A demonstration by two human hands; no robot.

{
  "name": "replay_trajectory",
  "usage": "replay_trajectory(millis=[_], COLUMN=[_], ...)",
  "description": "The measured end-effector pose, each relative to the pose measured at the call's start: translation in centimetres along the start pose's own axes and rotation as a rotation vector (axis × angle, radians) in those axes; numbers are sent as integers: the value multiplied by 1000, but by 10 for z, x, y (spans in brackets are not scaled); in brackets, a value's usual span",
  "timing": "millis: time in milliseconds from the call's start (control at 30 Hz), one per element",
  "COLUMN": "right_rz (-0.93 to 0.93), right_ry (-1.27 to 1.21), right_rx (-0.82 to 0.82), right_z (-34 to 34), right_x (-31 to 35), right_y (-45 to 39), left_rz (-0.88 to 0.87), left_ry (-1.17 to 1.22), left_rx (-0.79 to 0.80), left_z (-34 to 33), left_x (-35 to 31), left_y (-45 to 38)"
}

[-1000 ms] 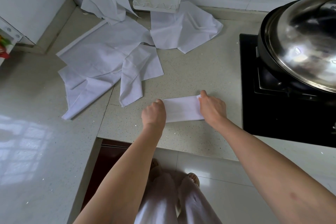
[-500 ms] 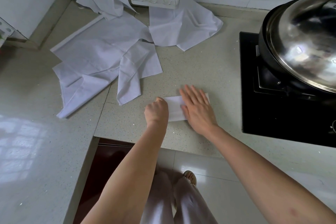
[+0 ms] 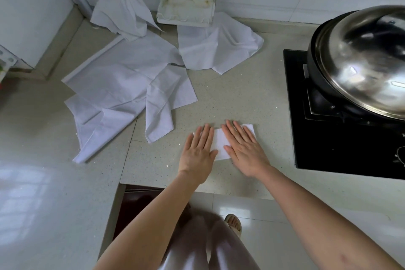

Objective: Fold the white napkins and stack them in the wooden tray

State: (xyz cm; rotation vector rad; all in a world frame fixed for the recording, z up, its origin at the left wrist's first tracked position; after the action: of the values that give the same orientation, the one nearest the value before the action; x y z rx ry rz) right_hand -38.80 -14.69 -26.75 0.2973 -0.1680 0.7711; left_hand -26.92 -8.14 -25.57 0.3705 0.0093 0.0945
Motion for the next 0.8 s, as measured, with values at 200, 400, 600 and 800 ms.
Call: replay_trajectory(millis=[200, 400, 600, 800], right_rz=[-67, 19, 122, 161], right_ry=[-53, -51, -37, -112], right_rx=[95, -35, 115, 210], right_z=[15, 39, 51, 63], right_x=[-27, -22, -23, -17], right_y=[13, -8, -46, -48], left_rz=[14, 96, 571, 838], left_ry=[-83, 28, 623, 846], left_rx=[36, -86, 29, -25], left_z=[7, 36, 30, 25], left_x=[24, 29, 41, 28], left_y=[2, -1, 1, 29])
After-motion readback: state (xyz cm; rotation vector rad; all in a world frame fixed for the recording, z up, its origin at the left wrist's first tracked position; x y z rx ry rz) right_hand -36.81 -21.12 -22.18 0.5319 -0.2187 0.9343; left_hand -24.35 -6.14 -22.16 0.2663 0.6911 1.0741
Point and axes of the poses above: each hand's wrist, its own y-axis away from the middle knuckle, its own z-axis out of the back of the hand, x = y × z, the point moved 7 cm from there along -y, towards the middle knuckle, and after that the axes turned 7 degrees about -y, right-handed, at the moved point
